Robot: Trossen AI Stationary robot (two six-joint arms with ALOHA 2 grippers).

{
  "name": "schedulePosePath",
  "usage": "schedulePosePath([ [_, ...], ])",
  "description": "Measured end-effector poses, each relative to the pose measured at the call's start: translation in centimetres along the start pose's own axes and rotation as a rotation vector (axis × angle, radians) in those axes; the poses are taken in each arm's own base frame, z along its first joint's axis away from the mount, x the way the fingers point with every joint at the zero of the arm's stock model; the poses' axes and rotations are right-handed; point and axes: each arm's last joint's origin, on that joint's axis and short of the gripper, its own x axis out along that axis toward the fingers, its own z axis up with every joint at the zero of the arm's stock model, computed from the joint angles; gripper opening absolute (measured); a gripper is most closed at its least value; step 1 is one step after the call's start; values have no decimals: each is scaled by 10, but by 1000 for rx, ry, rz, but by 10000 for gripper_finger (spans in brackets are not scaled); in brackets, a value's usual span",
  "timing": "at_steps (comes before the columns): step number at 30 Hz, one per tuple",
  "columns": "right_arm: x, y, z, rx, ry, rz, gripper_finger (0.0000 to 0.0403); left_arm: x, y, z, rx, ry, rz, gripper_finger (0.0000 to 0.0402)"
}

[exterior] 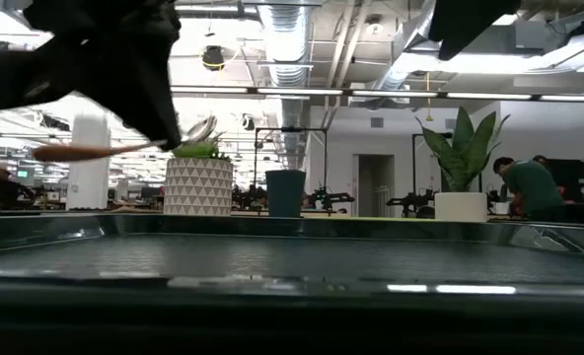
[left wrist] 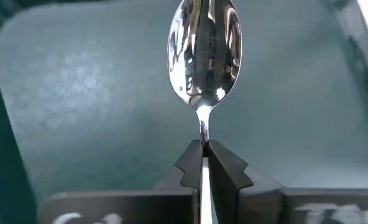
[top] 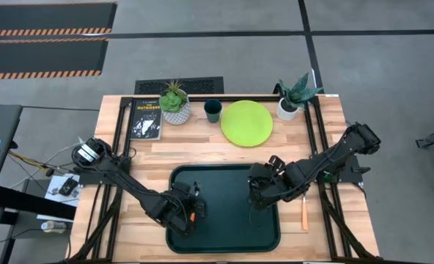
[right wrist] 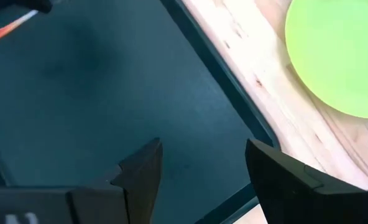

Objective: Pick and place plate/cup/fork/spoon on tray
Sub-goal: Put the orange spoon on the left side of the black serving tray

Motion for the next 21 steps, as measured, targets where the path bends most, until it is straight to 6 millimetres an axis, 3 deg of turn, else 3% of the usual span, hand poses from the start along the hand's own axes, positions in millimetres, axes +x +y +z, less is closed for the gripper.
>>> schedulePosePath([
  [12, 2, -2, 4, 16, -1, -6, 254, 17, 3, 9, 31, -20, 61, 1],
  [21, 9, -10, 13, 121, 54, 5, 254, 29, -2, 32, 100, 13, 97, 5],
])
